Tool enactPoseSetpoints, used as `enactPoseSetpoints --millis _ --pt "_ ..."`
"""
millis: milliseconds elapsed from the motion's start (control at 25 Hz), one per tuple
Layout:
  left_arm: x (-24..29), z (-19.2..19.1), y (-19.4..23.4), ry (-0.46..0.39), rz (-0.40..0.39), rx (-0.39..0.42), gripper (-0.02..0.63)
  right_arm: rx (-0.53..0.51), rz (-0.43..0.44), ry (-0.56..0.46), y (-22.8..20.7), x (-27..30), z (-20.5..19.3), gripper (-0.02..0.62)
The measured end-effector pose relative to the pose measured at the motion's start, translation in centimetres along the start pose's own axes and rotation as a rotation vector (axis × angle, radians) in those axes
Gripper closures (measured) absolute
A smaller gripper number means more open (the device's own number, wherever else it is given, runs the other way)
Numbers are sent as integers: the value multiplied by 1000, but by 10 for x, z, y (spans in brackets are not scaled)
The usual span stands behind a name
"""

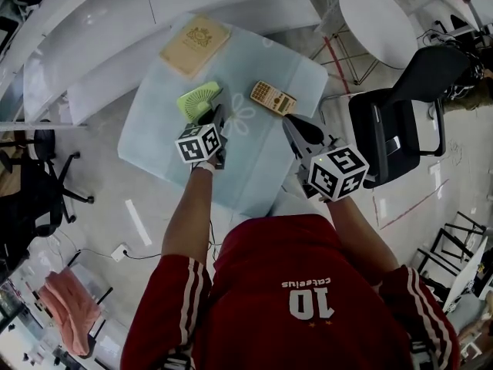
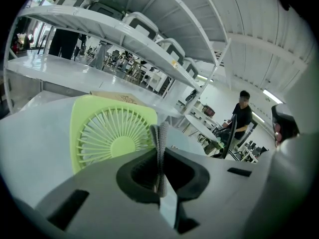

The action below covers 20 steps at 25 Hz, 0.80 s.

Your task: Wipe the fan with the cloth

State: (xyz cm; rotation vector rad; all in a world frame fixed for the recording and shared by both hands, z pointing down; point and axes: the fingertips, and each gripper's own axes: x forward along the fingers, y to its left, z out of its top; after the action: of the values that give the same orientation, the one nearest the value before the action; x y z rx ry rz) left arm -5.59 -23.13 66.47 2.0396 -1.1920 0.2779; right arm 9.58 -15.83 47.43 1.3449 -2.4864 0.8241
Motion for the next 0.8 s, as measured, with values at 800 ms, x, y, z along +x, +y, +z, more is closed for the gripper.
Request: enactPoseSetpoints --millis 800 --pt "-4 -2 12 -4 14 -17 584 -11 2 22 5 2 -4 591"
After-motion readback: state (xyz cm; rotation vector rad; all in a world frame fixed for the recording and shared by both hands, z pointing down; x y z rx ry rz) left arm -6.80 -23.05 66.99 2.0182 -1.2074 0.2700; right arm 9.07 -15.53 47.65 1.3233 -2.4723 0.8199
